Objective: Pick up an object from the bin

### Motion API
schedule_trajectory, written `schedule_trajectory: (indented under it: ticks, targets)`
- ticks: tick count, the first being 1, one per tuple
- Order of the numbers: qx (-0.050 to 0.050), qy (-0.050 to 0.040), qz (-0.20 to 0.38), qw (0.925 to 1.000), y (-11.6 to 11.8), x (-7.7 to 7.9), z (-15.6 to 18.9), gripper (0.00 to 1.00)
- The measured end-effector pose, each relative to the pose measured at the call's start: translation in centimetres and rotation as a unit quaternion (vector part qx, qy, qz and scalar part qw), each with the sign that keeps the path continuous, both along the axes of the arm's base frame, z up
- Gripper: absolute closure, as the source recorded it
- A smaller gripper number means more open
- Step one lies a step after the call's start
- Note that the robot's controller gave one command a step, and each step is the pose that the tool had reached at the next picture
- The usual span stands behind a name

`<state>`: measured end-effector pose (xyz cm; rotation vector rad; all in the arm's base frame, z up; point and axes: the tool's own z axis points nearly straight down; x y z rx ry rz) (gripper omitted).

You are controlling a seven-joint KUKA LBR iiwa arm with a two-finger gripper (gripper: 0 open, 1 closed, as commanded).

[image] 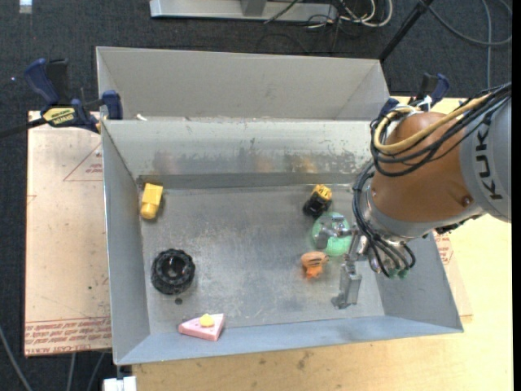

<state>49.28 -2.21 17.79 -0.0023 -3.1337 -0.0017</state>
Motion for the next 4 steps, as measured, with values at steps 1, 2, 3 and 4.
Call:
schedule_trajectory:
  ticks: [1, 2, 3, 4]
  targets:
    - [0.0, -0.0038, 0.0, 1.0, 0.0, 0.1, 0.4, 0.0]
    - [0.0, -0.0069, 0.03, 0.9995, -0.2, 1.3, -3.9, 0.0]
    - [0.0, -0.005, -0.017, 0.9998, 0.0, 4.5, -6.7, 0.0]
    - [0.0, -0.0044, 0.012, 0.9999, -1.2, 5.6, -10.1, 1.0]
